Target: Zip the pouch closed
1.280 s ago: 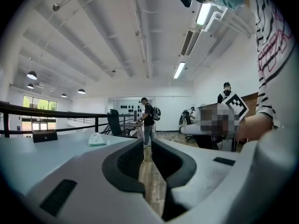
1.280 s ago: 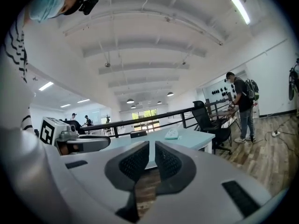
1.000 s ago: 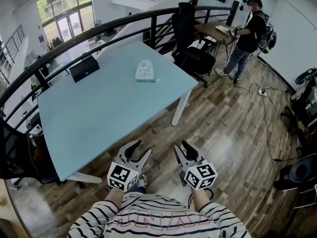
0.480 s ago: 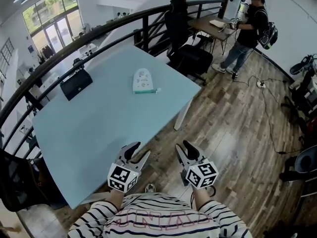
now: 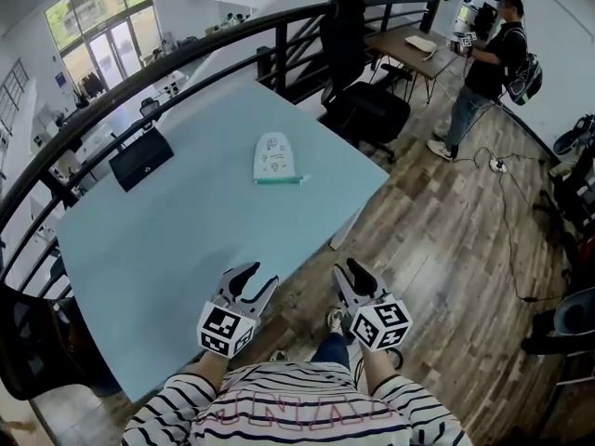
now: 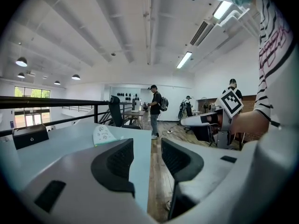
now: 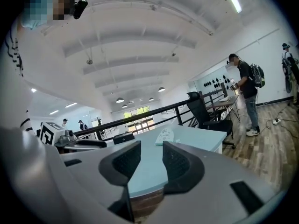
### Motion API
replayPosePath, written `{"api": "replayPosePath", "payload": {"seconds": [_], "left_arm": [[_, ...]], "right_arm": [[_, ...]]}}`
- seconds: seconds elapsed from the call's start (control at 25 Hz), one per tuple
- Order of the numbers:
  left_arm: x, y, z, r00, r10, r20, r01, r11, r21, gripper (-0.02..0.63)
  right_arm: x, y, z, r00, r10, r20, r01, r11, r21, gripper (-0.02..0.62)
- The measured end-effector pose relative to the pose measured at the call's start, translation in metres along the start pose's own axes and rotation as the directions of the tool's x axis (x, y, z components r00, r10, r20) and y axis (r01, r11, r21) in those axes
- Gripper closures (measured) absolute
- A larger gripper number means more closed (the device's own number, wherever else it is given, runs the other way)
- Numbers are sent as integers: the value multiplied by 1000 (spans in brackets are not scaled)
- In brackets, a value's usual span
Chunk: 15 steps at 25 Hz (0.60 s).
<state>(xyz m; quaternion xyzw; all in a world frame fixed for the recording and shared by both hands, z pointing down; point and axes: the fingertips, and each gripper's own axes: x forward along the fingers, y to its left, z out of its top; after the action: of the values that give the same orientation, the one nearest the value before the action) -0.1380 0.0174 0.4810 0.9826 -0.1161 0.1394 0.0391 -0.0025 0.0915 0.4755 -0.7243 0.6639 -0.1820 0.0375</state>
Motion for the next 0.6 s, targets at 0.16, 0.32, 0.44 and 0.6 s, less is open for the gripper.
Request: {"api": "replayPosePath", "payload": {"seconds": [0.16, 0.32, 0.44, 0.6], "left_arm": [[16, 20, 4, 997, 78, -1, -78, 997, -24, 440], [44, 35, 10, 987, 161, 2, -160, 986, -53, 440], [67, 42, 18, 977, 211, 10, -210, 975, -68, 440], [94, 51, 27, 962, 274, 21, -271, 958, -91, 440]], "right_arm": [[28, -23, 11, 999, 35, -15, -36, 999, -11, 449], [62, -48, 23, 993, 105, -49, -107, 994, -38, 449], [83, -66, 32, 984, 162, -78, -167, 984, -63, 449], [108, -89, 43, 970, 215, -111, -224, 971, -82, 449]]}}
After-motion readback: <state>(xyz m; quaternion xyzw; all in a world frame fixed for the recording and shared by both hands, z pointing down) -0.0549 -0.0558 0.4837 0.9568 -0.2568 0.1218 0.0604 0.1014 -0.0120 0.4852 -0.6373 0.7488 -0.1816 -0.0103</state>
